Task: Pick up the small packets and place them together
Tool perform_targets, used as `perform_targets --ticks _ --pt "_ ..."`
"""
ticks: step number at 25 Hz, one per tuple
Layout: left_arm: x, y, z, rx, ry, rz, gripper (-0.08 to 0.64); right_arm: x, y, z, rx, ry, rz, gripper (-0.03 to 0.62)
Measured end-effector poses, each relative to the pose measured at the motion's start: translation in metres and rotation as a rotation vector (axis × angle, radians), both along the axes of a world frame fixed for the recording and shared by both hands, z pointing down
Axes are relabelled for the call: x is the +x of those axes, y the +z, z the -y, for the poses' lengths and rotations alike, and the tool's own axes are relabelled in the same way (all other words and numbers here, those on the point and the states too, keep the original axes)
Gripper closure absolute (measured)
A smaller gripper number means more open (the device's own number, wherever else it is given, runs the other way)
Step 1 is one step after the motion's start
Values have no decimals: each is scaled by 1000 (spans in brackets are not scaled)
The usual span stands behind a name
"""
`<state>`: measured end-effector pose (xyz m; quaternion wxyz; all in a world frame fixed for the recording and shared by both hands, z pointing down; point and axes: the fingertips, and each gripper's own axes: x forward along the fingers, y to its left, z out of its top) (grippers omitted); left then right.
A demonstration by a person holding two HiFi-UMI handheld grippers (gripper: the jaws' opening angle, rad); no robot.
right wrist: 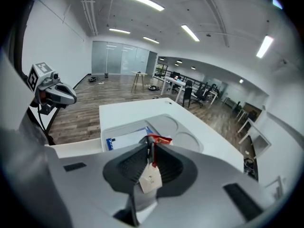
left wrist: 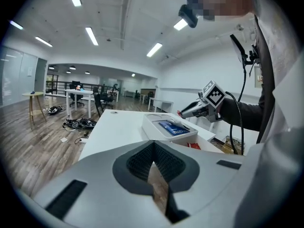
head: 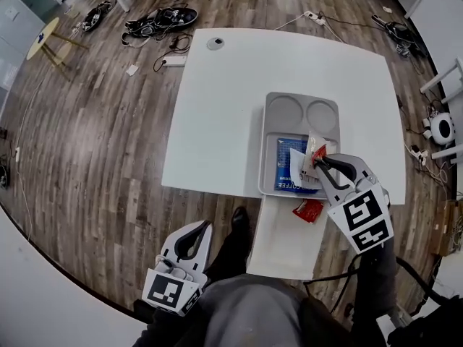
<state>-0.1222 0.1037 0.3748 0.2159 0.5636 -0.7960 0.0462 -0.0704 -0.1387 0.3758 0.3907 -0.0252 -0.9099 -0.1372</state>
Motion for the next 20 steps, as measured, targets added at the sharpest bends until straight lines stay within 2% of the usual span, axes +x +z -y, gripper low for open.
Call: perform_targets --ticks 4,7,12,20 --pt "-11 8 -4 -10 -12 -18 563 -8 19 -2 -15 -12 -65 515" --pt "-14 13 -6 -15 -15 -28 563 -11 22 -6 -27 -18 -71 481" --pt "-13 13 -5 -13 -5 -28 563 -8 17 -8 -27 -21 -58 408" --pt "3 -2 -5 14 21 2 563 10 -12 -13 15 1 16 401"
